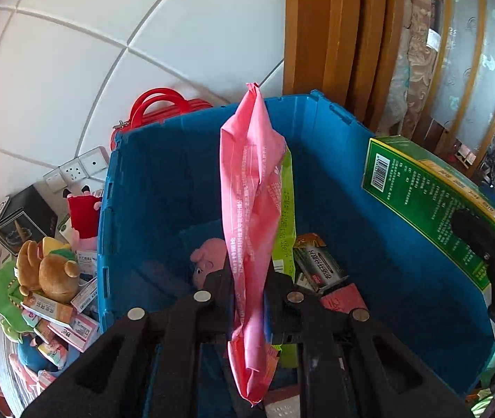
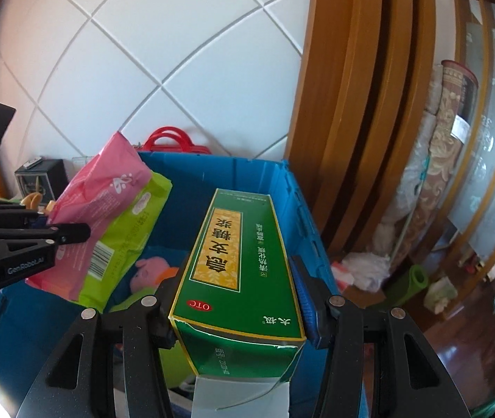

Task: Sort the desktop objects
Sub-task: 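Carry the wipes pack and green medicine box over the blue crate, then open both tools to drop the wipes pack and green box into the crate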

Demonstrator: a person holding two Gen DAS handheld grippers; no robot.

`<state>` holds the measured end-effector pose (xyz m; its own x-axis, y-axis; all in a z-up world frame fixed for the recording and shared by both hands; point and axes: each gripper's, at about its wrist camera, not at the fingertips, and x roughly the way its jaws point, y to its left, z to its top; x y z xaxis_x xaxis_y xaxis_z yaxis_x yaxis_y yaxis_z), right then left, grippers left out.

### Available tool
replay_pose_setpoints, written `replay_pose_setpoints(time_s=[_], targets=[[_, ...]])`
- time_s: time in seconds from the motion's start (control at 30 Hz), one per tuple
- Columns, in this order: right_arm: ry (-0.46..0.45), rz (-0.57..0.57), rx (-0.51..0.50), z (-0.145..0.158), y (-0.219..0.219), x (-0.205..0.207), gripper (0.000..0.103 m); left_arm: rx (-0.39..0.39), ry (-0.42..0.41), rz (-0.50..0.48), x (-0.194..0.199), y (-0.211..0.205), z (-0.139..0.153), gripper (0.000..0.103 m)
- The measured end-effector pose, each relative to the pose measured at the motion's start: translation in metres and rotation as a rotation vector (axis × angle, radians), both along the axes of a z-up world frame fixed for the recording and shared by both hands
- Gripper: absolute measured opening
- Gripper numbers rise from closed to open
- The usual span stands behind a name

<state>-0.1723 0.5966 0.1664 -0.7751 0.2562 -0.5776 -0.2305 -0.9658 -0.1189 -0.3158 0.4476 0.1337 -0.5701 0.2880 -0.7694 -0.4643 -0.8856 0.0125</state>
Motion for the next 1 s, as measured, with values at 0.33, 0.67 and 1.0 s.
replay_pose_setpoints(time_s=[0.33, 0.67, 1.0], targets=[[-0.104, 0.009, -0.051, -0.017, 0.027, -0.091, 0.051, -0.059, -0.105, 0.098, -0.085, 0.016, -0.029, 0.012], [-0.202, -0.033, 0.11, -0.059, 0.032, -0.173, 0.052, -0.141, -0.126, 0.137, -0.13, 0.027, -0.055, 0.058], [-0.277, -0.042, 0.153, -0.093, 0.036, -0.215, 0.096, -0.201, -0.185, 0.15, -0.144, 0.03, -0.075, 0.057]])
